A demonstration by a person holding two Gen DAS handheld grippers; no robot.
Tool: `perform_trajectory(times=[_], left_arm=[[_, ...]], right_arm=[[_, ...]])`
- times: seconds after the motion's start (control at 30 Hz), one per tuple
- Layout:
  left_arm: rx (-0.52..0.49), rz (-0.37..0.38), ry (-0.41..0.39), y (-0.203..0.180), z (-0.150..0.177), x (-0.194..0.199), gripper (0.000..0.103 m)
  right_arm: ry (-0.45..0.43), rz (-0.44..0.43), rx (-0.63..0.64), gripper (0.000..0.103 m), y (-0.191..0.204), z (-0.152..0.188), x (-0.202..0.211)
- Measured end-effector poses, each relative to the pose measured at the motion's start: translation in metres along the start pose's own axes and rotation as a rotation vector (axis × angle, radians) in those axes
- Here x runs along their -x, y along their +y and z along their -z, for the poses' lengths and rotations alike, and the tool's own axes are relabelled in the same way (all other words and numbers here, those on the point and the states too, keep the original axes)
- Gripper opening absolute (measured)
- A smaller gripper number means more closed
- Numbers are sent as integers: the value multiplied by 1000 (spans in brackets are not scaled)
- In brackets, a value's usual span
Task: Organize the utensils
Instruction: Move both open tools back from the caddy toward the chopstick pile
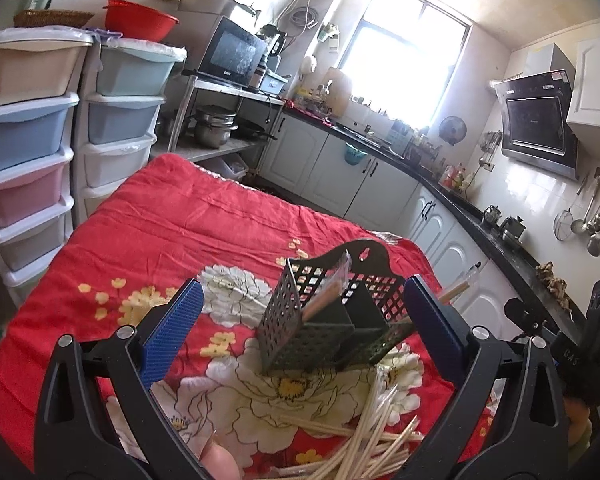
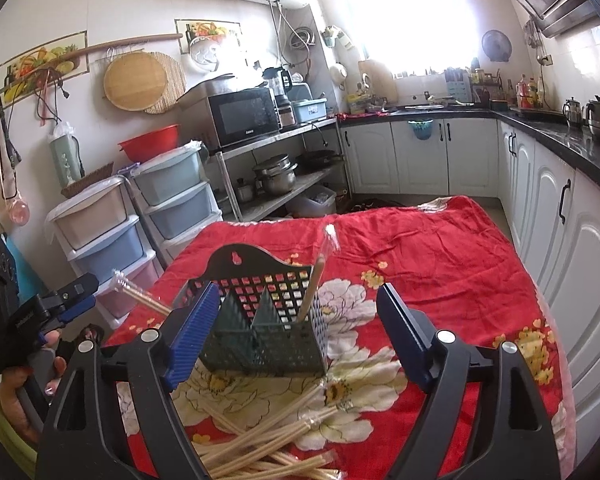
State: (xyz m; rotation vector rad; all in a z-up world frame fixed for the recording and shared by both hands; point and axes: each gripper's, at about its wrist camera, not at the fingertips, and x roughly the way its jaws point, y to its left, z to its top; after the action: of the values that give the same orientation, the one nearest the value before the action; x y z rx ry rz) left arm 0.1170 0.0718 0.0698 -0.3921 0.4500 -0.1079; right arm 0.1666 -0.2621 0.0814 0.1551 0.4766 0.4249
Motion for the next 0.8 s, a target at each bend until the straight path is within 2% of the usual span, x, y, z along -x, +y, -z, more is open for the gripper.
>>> perform_trajectory(times=[0.53,0.8], left_arm=[[-15,8,60,3,31,5,92],[-13,6,114,10,53,2,92]], right_arm=[[83,-13,4,78,7,35,-7],[125,-11,-6,78,6,54,-11]])
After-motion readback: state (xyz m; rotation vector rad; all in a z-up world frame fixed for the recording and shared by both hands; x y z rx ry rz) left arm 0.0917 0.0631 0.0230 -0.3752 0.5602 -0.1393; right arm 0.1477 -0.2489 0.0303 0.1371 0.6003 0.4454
